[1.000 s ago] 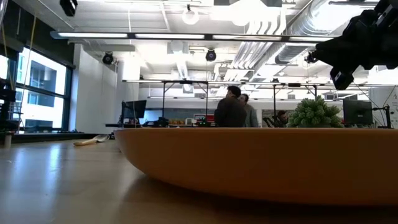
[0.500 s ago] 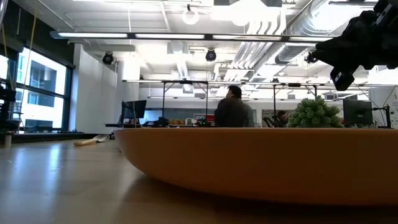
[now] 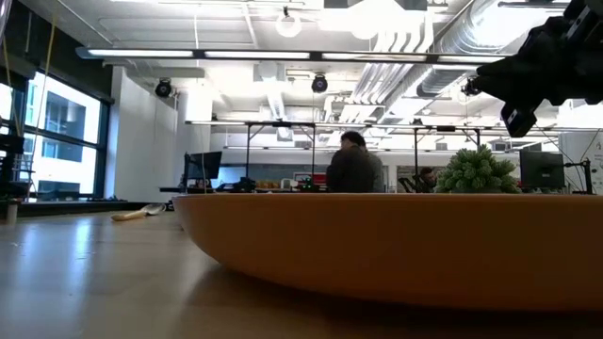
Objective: Pick and place plate/cup/fork/spoon on tray
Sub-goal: Put the purple cup on the black serving tray
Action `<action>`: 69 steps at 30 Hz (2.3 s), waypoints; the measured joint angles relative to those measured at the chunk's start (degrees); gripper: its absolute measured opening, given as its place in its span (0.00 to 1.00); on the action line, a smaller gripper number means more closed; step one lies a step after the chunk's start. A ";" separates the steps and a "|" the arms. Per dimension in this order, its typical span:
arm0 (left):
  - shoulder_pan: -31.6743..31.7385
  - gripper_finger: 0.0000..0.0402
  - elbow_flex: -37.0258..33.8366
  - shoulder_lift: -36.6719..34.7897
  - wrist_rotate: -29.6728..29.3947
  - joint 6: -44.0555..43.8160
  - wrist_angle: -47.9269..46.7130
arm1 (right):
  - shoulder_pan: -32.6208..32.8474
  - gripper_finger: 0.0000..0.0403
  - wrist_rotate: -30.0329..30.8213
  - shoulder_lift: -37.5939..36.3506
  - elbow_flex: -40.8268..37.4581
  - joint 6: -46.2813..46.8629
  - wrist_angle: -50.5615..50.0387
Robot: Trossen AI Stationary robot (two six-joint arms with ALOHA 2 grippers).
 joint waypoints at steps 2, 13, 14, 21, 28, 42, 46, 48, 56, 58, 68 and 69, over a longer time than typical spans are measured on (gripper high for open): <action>0.00 0.27 2.32 1.37 -0.02 2.01 -2.64 | 0.00 0.19 1.27 0.00 0.00 -0.01 -0.01; -0.82 0.27 5.15 5.95 -0.78 4.87 -16.01 | -0.02 0.19 4.97 0.00 0.00 -0.01 -0.02; -1.38 0.27 5.15 6.58 -0.80 4.86 -17.06 | -0.02 0.19 5.05 0.00 0.00 0.01 -0.02; -7.37 0.27 5.15 11.08 -2.51 5.78 -18.14 | -0.02 0.19 5.13 0.00 0.02 -0.01 -0.19; -16.01 0.27 2.27 13.59 -6.02 3.28 -18.15 | -0.02 0.19 5.15 0.00 0.02 -0.02 -0.26; -36.03 0.27 -10.17 14.96 -11.60 -15.54 -11.47 | -0.02 0.19 5.19 0.00 0.04 -1.50 -0.34; -40.49 0.27 -11.02 16.40 -14.73 -19.62 -10.85 | -0.02 0.19 5.22 0.02 0.04 -1.40 -0.37; -42.43 0.27 -11.59 17.17 -15.38 -21.53 -9.95 | -0.02 0.19 5.42 0.05 0.04 -0.02 -0.35; -47.97 0.27 -13.58 22.07 -16.00 -27.59 -8.26 | -0.02 0.19 8.44 0.07 0.04 1.51 -0.06; -49.08 0.27 -13.58 23.34 -16.11 -28.30 -7.75 | -0.02 0.19 9.05 0.07 0.04 1.51 -0.02; -53.33 0.27 -13.58 28.48 -17.57 -32.77 -6.30 | -0.02 0.19 9.37 0.07 0.04 -0.45 0.01; -53.58 0.27 -13.58 28.90 -17.60 -32.84 -5.83 | 0.00 0.19 9.35 0.07 0.04 -0.47 0.01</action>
